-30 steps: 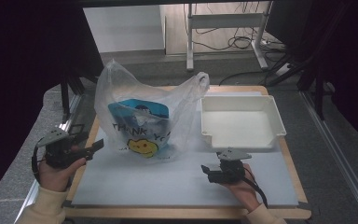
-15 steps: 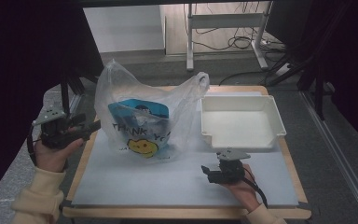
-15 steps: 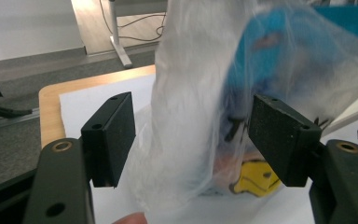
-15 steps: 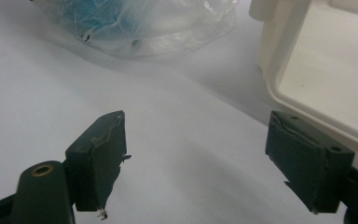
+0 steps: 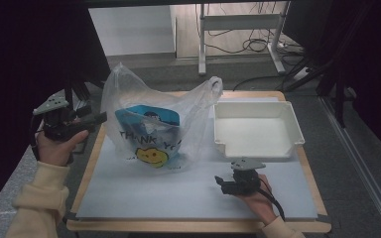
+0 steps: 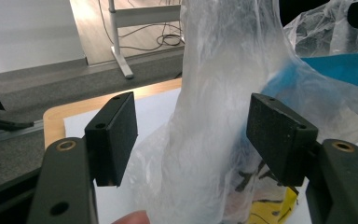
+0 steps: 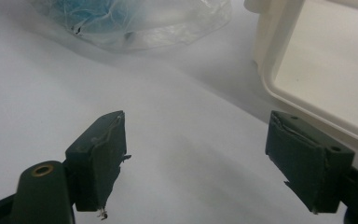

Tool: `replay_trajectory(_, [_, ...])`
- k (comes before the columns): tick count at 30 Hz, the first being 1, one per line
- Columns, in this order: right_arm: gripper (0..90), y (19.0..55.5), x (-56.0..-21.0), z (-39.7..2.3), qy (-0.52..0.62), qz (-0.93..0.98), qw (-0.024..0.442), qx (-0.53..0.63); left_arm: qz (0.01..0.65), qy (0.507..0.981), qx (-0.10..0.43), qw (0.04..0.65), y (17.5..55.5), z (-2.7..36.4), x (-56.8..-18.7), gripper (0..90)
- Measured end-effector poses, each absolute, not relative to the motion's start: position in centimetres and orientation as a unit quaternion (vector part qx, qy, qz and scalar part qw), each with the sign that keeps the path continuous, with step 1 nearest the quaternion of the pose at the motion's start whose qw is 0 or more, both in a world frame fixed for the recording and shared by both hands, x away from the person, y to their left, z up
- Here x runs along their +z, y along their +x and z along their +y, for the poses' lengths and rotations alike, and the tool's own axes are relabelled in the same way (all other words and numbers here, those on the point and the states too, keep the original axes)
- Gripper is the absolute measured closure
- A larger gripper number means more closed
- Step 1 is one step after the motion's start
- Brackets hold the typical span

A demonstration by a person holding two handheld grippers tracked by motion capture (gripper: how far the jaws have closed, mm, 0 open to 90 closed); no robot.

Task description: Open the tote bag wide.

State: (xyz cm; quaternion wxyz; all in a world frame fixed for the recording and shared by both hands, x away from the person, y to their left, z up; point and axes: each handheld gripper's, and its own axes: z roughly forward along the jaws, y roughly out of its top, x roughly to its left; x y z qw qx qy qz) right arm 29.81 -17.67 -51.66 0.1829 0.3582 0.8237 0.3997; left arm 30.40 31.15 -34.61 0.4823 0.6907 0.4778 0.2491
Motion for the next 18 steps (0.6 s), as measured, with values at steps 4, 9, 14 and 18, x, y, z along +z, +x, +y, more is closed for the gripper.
replay_trajectory(4, [20.4,29.9,-51.7,-17.7,0.361,0.824,0.183,0.396,0.475,0.691,0.251,0.483,31.2,30.8,-34.3,34.5])
replay_trajectory(9, [20.4,29.9,-51.8,-17.7,0.363,0.824,0.185,0.393,0.469,0.695,0.257,0.480,32.0,30.6,-34.0,35.2])
replay_trajectory(14, [20.4,30.0,-51.8,-17.7,0.364,0.825,0.185,0.390,0.461,0.703,0.257,0.476,32.8,30.4,-34.0,37.8])
replay_trajectory(18, [20.4,30.0,-51.8,-17.8,0.364,0.826,0.187,0.388,0.453,0.712,0.248,0.477,33.2,30.3,-34.3,46.9])
